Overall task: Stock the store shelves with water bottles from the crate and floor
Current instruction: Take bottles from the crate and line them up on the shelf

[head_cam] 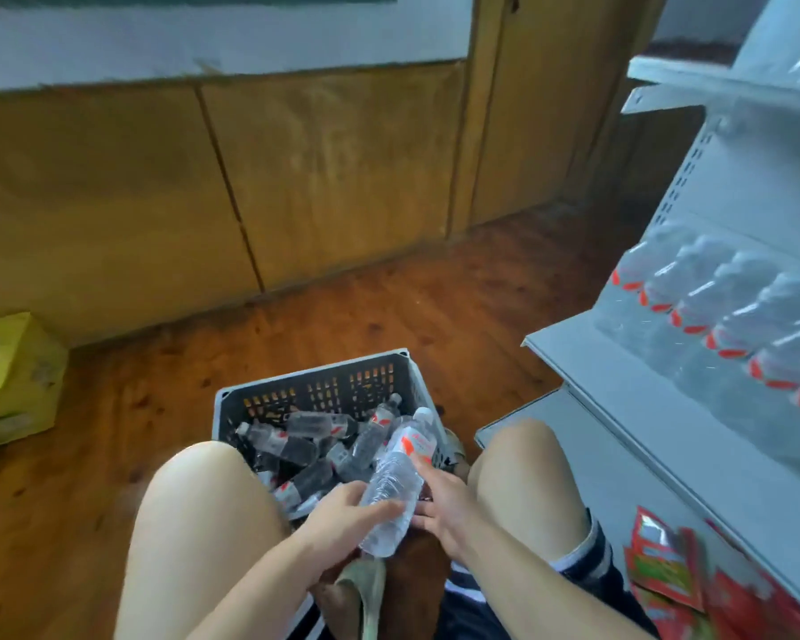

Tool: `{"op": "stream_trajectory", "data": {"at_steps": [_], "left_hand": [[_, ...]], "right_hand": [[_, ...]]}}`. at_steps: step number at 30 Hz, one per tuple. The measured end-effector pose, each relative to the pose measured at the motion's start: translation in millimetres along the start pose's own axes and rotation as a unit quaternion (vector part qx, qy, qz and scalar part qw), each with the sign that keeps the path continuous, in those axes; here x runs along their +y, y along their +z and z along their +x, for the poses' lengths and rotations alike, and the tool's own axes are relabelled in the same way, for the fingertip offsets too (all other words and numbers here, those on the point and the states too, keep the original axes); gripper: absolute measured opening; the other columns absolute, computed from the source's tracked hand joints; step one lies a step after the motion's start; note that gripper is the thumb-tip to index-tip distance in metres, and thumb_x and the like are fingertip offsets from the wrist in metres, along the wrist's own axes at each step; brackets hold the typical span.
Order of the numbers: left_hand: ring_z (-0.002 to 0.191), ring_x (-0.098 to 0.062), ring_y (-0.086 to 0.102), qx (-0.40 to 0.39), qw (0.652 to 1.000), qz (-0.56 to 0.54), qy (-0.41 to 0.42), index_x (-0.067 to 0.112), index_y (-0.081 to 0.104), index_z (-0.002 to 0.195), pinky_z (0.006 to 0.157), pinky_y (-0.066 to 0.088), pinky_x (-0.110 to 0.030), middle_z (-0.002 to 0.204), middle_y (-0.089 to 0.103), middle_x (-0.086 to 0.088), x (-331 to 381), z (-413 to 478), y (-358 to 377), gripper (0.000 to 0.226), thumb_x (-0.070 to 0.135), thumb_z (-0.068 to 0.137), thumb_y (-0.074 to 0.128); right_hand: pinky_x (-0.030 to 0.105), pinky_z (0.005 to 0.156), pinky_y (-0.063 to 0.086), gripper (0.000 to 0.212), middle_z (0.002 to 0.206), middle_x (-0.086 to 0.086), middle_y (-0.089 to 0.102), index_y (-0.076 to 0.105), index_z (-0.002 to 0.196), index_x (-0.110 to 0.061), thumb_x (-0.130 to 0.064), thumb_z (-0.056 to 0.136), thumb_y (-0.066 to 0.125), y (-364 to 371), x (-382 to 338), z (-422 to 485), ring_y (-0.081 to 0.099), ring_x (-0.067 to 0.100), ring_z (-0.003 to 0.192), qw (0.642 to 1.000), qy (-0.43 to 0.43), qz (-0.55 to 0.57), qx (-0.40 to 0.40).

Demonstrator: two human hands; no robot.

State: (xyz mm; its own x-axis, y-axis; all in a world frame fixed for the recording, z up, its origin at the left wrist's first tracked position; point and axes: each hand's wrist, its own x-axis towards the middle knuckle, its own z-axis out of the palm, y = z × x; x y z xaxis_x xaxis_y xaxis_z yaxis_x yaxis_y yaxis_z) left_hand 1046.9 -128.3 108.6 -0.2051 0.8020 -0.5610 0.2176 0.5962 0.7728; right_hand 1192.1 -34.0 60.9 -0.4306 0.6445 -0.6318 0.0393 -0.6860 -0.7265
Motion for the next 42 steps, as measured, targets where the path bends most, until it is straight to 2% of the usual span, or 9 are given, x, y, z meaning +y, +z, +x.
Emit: {"op": "stream_trajectory", "data": {"at_steps": [2, 6, 10, 13, 16, 23, 30, 36, 42], "left_hand": [[0.084, -0.011, 0.074, -0.001, 0.998, 0.049, 0.03, 0.027, 0.07, 0.1, 0.086, 0.06, -0.036, 0.092, 0.077, 0.004, 8, 7, 7, 0.04, 0.052, 0.069, 0.078], [0.078, 0.005, 0.067, -0.045, 0.99, 0.092, 0.1, 0.03, 0.064, 0.112, 0.07, 0.054, -0.015, 0.095, 0.072, 0.012, 27, 18, 35, 0.034, 0.03, 0.082, 0.08], [0.091, 0.009, 0.061, -0.11, 0.974, 0.133, 0.146, 0.035, 0.058, 0.115, 0.073, 0.047, -0.01, 0.103, 0.067, 0.018, 40, 28, 63, 0.041, 0.031, 0.081, 0.08], [0.091, 0.007, 0.064, -0.141, 0.963, 0.155, 0.169, 0.031, 0.062, 0.119, 0.079, 0.05, -0.014, 0.102, 0.071, 0.014, 52, 38, 83, 0.044, 0.029, 0.078, 0.08], [0.089, 0.004, 0.064, -0.176, 0.953, 0.168, 0.178, 0.038, 0.057, 0.114, 0.074, 0.049, -0.013, 0.101, 0.07, 0.013, 65, 38, 104, 0.041, 0.028, 0.08, 0.079], [0.097, -0.008, 0.07, -0.273, 0.914, 0.212, 0.213, 0.037, 0.055, 0.11, 0.09, 0.059, -0.034, 0.11, 0.071, 0.009, 77, 35, 169, 0.046, 0.035, 0.073, 0.084], [0.09, -0.006, 0.072, -0.353, 0.872, 0.233, 0.248, 0.031, 0.06, 0.116, 0.088, 0.059, -0.035, 0.105, 0.074, 0.01, 77, 16, 226, 0.049, 0.033, 0.074, 0.084], [0.096, -0.006, 0.073, -0.417, 0.832, 0.236, 0.282, 0.027, 0.06, 0.13, 0.091, 0.058, -0.034, 0.108, 0.076, 0.012, 87, 2, 273, 0.059, 0.024, 0.076, 0.084], [0.097, 0.005, 0.069, -0.43, 0.827, 0.219, 0.29, 0.035, 0.057, 0.126, 0.08, 0.055, -0.016, 0.108, 0.073, 0.024, 92, -3, 297, 0.058, 0.013, 0.079, 0.084]], "right_hand": [[0.046, 0.09, 0.06, 0.043, 0.118, 0.009, 0.074, 0.06, 0.131, -0.019, -0.045, 0.095, 0.065, -11, -1, -13, 0.075, 0.03, 0.099, 1.0, -0.019, 0.005, 0.013], [0.044, 0.085, 0.06, 0.041, 0.119, 0.012, 0.073, 0.054, 0.133, -0.024, -0.037, 0.096, 0.066, -41, -3, -43, 0.074, 0.035, 0.1, 0.996, -0.056, 0.037, 0.051], [0.042, 0.082, 0.061, 0.038, 0.115, 0.007, 0.076, 0.051, 0.13, -0.029, -0.033, 0.096, 0.067, -65, 2, -73, 0.075, 0.033, 0.097, 0.986, -0.1, 0.074, 0.113], [0.031, 0.061, 0.057, 0.031, 0.109, 0.004, 0.077, 0.053, 0.125, -0.026, -0.03, 0.097, 0.066, -72, 4, -89, 0.076, 0.027, 0.088, 0.973, -0.133, 0.088, 0.17], [0.032, 0.065, 0.059, 0.037, 0.111, 0.0, 0.077, 0.054, 0.129, -0.028, -0.035, 0.095, 0.068, -84, 4, -102, 0.076, 0.022, 0.096, 0.958, -0.156, 0.086, 0.226], [0.03, 0.057, 0.058, 0.032, 0.104, -0.001, 0.078, 0.057, 0.126, -0.025, -0.03, 0.096, 0.068, -121, 33, -145, 0.077, 0.025, 0.09, 0.911, -0.185, 0.13, 0.344], [0.033, 0.072, 0.061, 0.037, 0.097, 0.0, 0.078, 0.06, 0.122, -0.022, -0.017, 0.089, 0.076, -148, 68, -189, 0.076, 0.019, 0.09, 0.872, -0.218, 0.178, 0.399], [0.044, 0.083, 0.059, 0.048, 0.111, 0.001, 0.076, 0.056, 0.13, -0.034, -0.015, 0.09, 0.076, -175, 94, -209, 0.074, 0.025, 0.1, 0.821, -0.257, 0.236, 0.452], [0.058, 0.102, 0.05, 0.065, 0.123, -0.006, 0.071, 0.05, 0.134, -0.049, -0.03, 0.08, 0.081, -185, 97, -208, 0.068, 0.023, 0.115, 0.795, -0.272, 0.27, 0.47]]}}
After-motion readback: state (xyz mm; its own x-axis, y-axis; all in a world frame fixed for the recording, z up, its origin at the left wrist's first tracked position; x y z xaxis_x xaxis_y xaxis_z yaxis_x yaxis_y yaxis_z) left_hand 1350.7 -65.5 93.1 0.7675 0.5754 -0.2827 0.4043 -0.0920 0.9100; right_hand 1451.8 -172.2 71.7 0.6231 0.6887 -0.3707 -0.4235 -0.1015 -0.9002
